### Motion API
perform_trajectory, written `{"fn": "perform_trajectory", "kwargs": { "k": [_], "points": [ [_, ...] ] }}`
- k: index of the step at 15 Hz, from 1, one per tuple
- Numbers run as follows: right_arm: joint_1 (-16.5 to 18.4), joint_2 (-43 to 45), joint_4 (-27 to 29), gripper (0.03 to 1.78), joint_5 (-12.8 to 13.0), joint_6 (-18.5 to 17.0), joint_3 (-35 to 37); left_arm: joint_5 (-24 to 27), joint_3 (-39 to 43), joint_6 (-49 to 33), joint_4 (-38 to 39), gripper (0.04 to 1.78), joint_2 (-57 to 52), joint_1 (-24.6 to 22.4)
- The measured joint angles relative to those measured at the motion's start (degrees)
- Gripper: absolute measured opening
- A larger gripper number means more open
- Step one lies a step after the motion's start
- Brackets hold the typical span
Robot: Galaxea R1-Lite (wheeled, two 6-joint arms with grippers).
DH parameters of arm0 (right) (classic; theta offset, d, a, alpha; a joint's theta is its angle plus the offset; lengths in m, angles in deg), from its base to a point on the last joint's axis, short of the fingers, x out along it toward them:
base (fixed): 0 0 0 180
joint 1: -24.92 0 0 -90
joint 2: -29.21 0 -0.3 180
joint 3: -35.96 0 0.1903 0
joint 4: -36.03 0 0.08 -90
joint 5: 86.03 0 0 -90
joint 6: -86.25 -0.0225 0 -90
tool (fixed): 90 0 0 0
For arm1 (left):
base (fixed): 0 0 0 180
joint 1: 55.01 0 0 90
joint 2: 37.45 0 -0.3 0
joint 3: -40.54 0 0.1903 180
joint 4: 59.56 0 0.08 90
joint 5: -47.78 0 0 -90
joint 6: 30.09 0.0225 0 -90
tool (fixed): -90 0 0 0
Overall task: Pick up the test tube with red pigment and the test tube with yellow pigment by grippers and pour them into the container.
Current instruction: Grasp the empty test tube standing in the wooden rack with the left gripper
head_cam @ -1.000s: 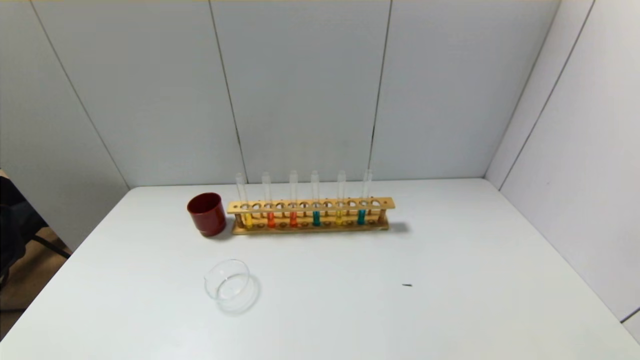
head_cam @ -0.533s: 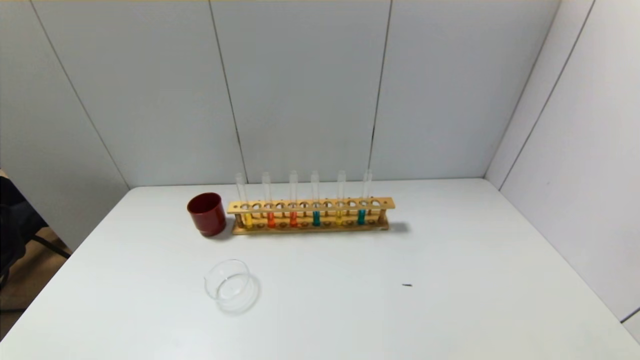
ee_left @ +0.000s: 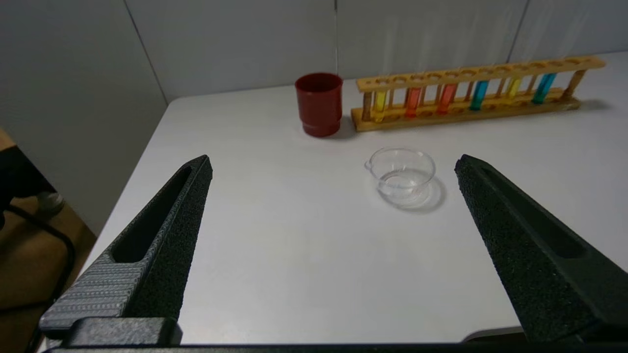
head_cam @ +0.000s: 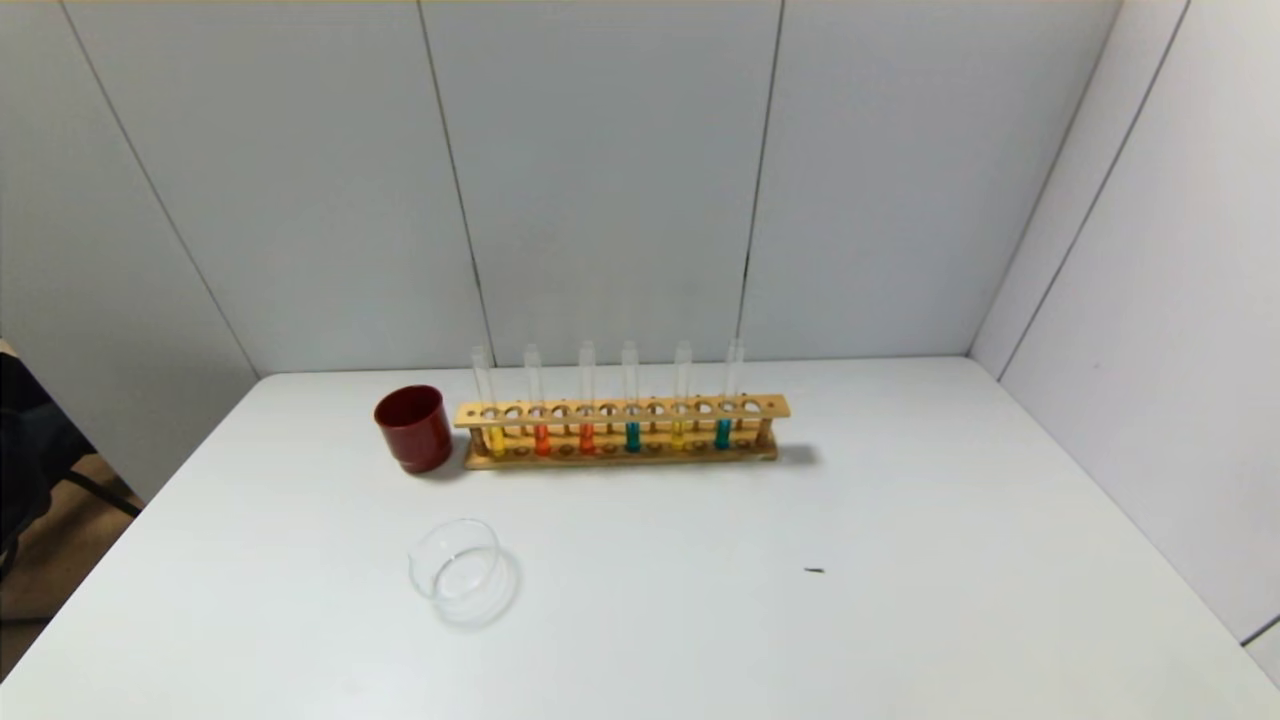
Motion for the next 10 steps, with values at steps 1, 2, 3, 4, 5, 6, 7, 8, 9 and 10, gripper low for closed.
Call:
{"fn": "perform_trajectory", "kwargs": {
  "k": [1,2,3,4,5,6,7,8,9,10],
  "points": [
    [0.0,0.0,0.0,1.75,0.0,0.0,0.0,1.7,-5.5,0.0,-3.3,1.75,1.2,0.0],
    [0.0,0.0,0.0,1.75,0.0,0.0,0.0,3.8,-11.2,0.0,-6.8,1.75,3.5,0.1],
    [0.0,0.0,0.0,1.75,0.0,0.0,0.0,5.6,-15.6,0.0,-9.4,1.75,6.7,0.1],
    [0.0,0.0,0.0,1.75,0.0,0.0,0.0,7.1,-19.5,0.0,-10.9,1.75,10.8,0.2],
    [0.0,0.0,0.0,1.75,0.0,0.0,0.0,8.1,-23.3,0.0,-11.0,1.75,15.9,0.2],
    [0.0,0.0,0.0,1.75,0.0,0.0,0.0,8.8,-26.3,-0.1,-10.2,1.75,21.2,0.2],
    [0.0,0.0,0.0,1.75,0.0,0.0,0.0,9.4,-29.2,-0.1,-8.6,1.75,27.1,0.3],
    [0.0,0.0,0.0,1.75,0.0,0.0,0.0,9.9,-31.5,-0.2,-6.5,1.75,32.9,0.4],
    [0.0,0.0,0.0,1.75,0.0,0.0,0.0,10.5,-33.5,-0.3,-4.0,1.75,38.8,0.5],
    [0.0,0.0,0.0,1.75,0.0,0.0,0.0,11.0,-35.4,-0.3,-0.9,1.75,45.2,0.7]
  ]
}}
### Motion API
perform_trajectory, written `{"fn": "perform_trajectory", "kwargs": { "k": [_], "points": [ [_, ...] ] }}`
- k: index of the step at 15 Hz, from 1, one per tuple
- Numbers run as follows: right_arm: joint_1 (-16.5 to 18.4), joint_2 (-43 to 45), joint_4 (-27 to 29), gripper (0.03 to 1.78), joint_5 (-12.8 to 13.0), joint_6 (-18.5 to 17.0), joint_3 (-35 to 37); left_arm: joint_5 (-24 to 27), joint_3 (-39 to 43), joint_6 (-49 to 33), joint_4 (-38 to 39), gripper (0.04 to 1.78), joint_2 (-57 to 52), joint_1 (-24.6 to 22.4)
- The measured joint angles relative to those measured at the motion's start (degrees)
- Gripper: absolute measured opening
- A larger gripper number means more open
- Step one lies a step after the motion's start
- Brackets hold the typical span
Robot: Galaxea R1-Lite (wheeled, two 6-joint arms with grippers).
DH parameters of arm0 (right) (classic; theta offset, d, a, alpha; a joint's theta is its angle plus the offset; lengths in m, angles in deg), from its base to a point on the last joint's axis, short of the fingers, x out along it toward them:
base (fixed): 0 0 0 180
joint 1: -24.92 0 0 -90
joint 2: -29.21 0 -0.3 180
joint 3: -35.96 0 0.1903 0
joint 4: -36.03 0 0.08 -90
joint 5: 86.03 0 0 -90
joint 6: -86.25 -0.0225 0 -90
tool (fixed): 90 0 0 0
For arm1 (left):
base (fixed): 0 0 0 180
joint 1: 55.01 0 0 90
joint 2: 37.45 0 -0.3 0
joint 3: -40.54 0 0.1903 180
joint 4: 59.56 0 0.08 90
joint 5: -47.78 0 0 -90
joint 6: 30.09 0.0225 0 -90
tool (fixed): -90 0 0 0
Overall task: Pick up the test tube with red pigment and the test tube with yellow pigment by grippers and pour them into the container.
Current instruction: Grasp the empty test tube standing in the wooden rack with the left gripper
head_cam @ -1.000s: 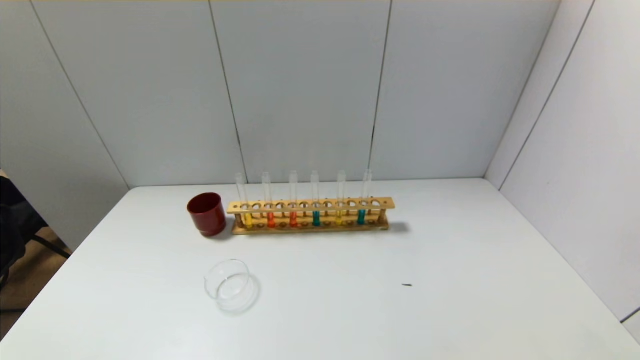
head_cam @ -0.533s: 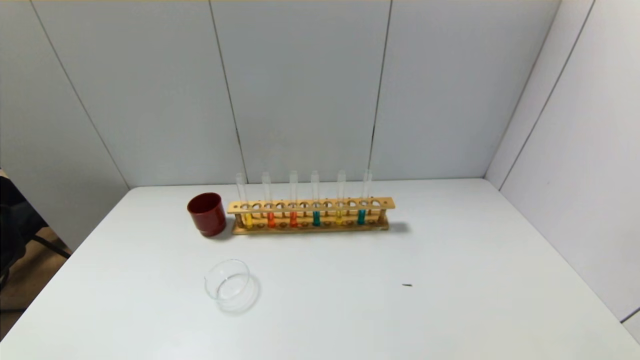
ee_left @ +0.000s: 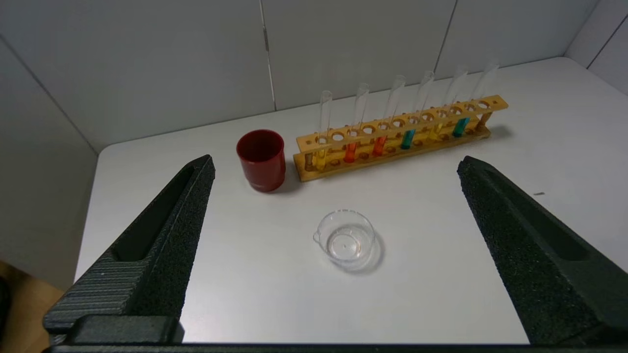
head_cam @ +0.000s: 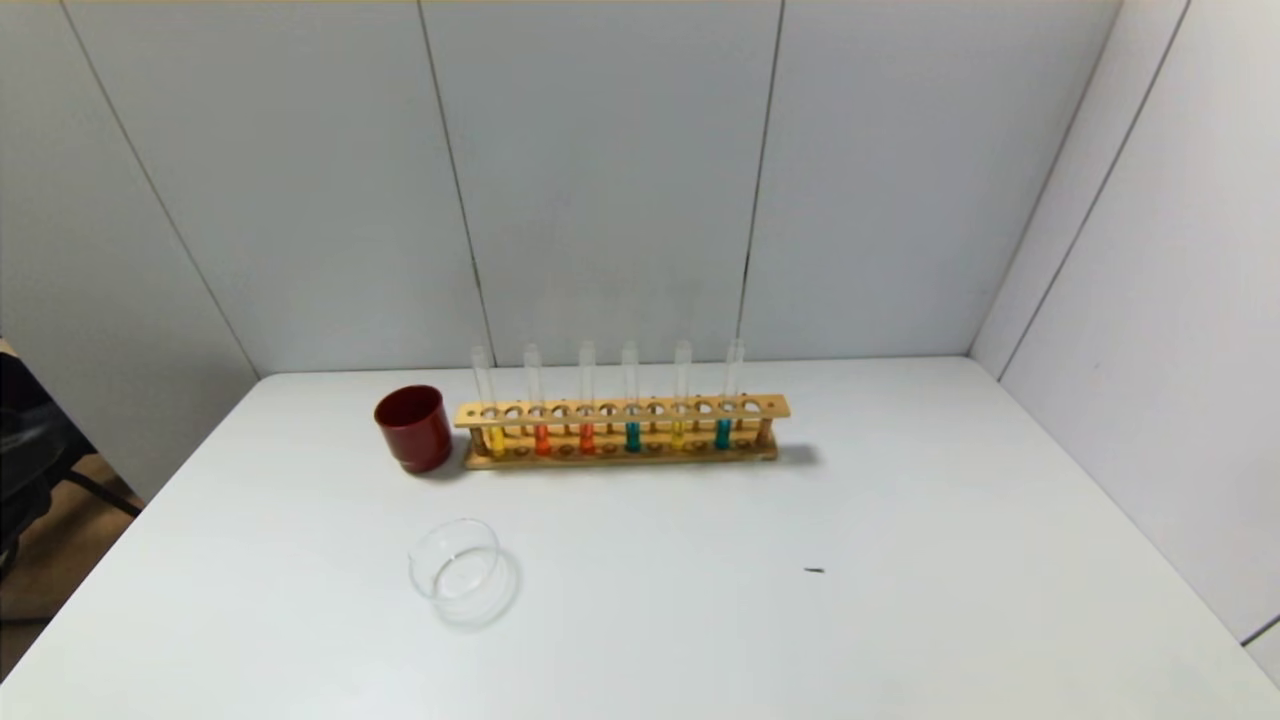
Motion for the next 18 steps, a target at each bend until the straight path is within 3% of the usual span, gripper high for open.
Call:
{"fn": "perform_trajectory", "kwargs": {
  "k": [4,10,18],
  "points": [
    [0.0,0.0,0.0,1.75,0.0,0.0,0.0,1.0,-5.7,-0.2,14.4,1.75,23.2,2.0],
    [0.0,0.0,0.0,1.75,0.0,0.0,0.0,1.4,-11.9,-0.4,32.4,1.75,49.1,4.4],
    [0.0,0.0,0.0,1.75,0.0,0.0,0.0,1.5,-14.8,-3.0,40.7,1.75,65.1,5.3]
  ]
}}
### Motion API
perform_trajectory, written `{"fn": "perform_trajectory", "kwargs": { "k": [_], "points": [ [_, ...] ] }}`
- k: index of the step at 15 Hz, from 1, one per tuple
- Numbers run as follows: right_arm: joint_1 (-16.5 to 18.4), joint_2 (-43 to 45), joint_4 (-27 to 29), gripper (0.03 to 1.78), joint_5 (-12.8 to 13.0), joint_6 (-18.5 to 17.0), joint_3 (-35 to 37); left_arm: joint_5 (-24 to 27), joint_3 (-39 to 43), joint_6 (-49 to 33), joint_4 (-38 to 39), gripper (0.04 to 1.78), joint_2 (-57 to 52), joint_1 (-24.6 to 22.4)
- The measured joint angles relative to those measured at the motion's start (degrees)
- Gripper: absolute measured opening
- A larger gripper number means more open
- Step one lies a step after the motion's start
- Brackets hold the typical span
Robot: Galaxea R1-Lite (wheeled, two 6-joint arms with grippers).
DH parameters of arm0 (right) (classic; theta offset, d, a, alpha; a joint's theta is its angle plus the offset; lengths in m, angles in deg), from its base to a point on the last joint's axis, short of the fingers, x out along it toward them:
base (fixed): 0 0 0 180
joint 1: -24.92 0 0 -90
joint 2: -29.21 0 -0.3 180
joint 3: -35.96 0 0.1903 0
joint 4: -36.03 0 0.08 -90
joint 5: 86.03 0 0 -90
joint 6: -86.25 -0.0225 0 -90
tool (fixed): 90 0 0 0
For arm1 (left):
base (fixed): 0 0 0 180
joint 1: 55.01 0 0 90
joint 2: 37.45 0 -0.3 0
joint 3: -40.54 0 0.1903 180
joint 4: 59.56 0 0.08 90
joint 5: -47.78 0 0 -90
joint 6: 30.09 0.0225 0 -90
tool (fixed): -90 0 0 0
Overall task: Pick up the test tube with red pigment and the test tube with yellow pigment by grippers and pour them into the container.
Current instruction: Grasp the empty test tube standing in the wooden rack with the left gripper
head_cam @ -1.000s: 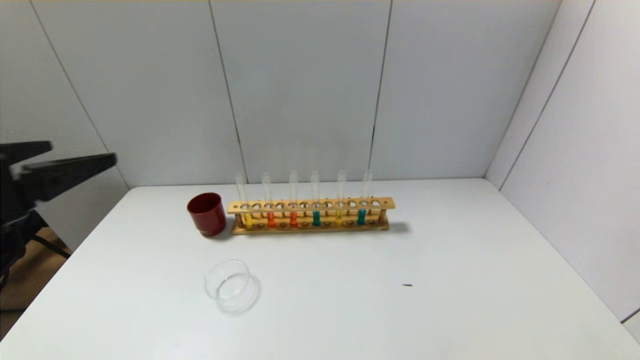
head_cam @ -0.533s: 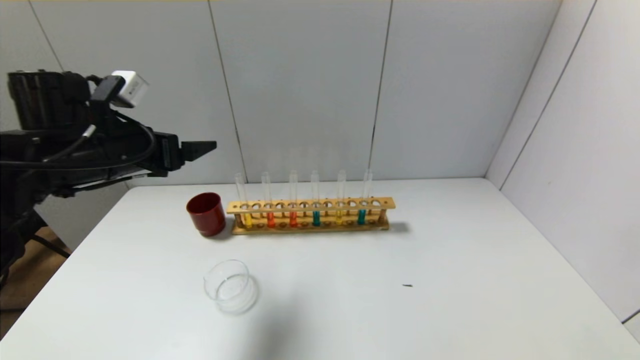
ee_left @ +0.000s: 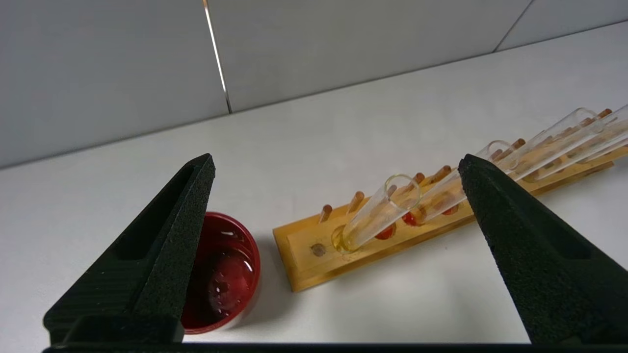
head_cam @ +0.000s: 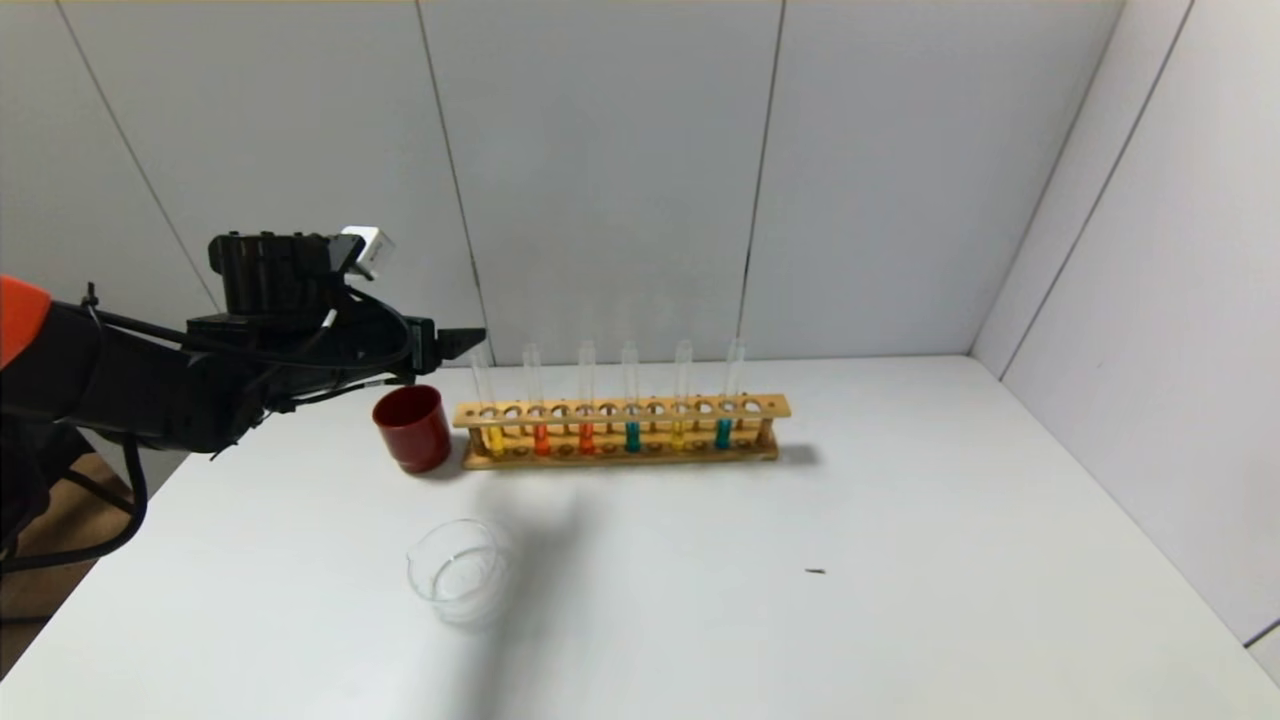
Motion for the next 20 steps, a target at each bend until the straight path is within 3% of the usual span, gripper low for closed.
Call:
{"fn": "perform_trajectory", "kwargs": {
  "k": [11,17,20],
  "points": [
    [0.0,0.0,0.0,1.75,0.0,0.0,0.0,0.1,0.9,-0.6,0.1,1.75,2.5,2.1],
    [0.0,0.0,0.0,1.75,0.0,0.0,0.0,-0.2,0.8,-0.4,4.0,1.74,5.8,2.2],
    [0.0,0.0,0.0,1.75,0.0,0.0,0.0,0.0,0.6,-0.4,4.1,1.55,7.0,2.3]
  ]
}}
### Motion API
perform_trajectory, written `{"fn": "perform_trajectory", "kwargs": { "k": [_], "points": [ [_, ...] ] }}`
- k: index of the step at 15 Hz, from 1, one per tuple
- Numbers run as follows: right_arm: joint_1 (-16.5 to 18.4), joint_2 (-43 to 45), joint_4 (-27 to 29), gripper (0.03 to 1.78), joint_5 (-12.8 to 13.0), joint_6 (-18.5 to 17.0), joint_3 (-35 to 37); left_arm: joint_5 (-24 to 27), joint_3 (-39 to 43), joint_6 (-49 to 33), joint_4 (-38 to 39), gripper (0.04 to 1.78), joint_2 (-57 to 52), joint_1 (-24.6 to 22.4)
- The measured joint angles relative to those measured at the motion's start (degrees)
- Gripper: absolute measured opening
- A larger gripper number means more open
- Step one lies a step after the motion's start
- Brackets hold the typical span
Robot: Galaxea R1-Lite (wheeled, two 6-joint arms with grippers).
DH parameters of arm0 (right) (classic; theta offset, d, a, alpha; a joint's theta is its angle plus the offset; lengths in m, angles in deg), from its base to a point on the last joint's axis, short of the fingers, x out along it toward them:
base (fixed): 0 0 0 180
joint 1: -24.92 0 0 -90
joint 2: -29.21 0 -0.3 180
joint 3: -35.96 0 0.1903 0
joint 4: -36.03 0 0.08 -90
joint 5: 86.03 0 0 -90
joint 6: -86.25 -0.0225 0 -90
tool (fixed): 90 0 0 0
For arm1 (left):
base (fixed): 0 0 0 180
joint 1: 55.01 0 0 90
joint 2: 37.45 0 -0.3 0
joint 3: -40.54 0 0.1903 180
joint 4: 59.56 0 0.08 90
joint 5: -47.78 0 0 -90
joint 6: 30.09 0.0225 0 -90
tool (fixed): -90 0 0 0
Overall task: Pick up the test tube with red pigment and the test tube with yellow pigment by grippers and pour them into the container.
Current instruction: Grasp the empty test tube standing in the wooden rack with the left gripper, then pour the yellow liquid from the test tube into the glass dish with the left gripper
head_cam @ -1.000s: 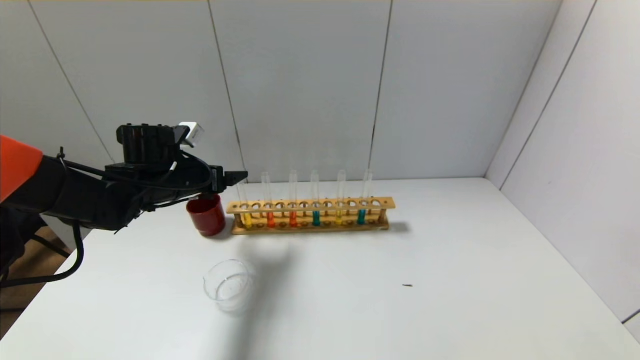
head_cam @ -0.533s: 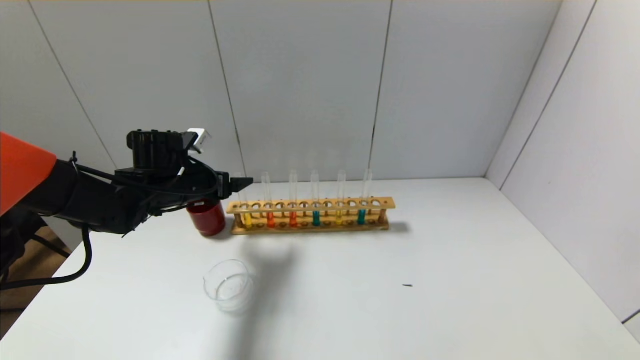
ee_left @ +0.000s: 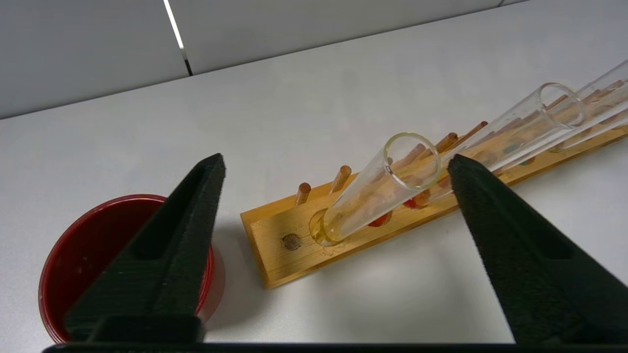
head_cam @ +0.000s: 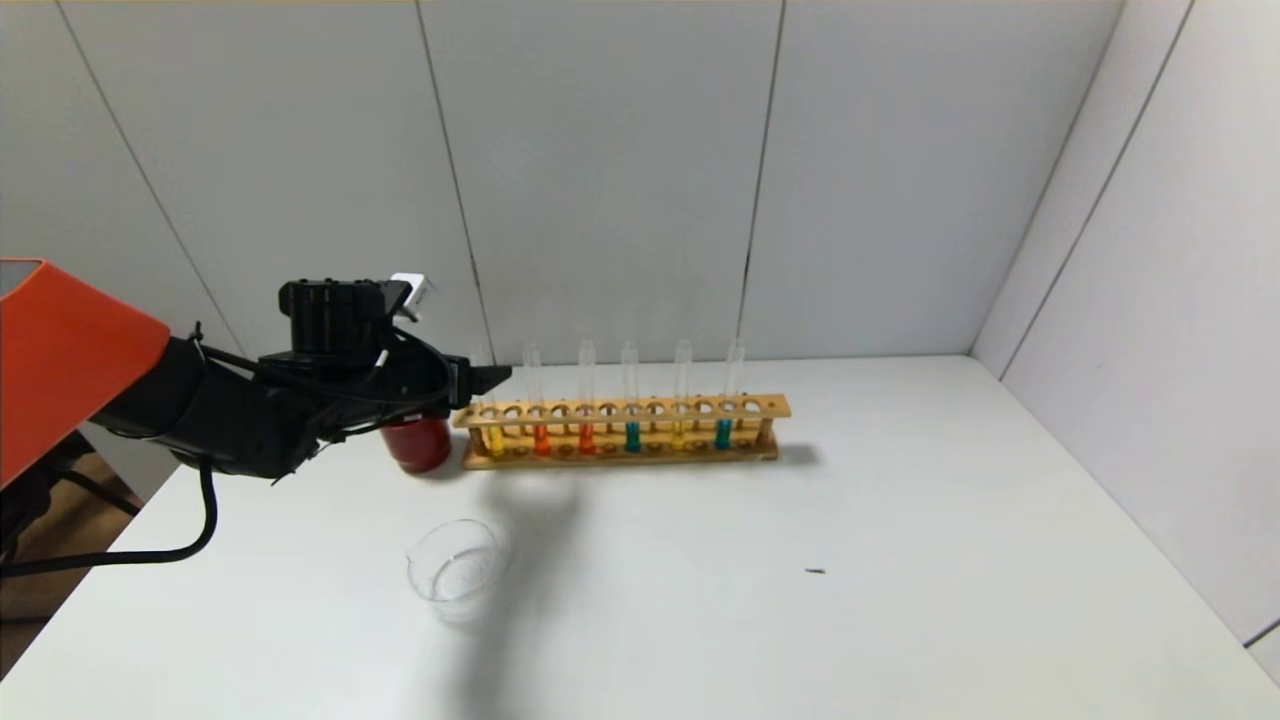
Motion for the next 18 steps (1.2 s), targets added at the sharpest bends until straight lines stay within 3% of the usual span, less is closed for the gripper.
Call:
{"fn": "perform_trajectory", "kwargs": {
  "k": [2,6,8,18],
  "points": [
    [0.0,0.0,0.0,1.75,0.0,0.0,0.0,0.0,0.0,0.0,0.0,1.29,0.5,0.1],
    [0.0,0.0,0.0,1.75,0.0,0.0,0.0,0.0,-0.5,0.0,0.0,0.57,1.3,0.6],
    [0.0,0.0,0.0,1.75,0.0,0.0,0.0,-0.2,-1.2,0.1,0.1,0.34,1.7,1.3],
    [0.0,0.0,0.0,1.75,0.0,0.0,0.0,-0.5,-2.1,0.7,-0.5,0.32,-4.4,1.8]
  ]
}}
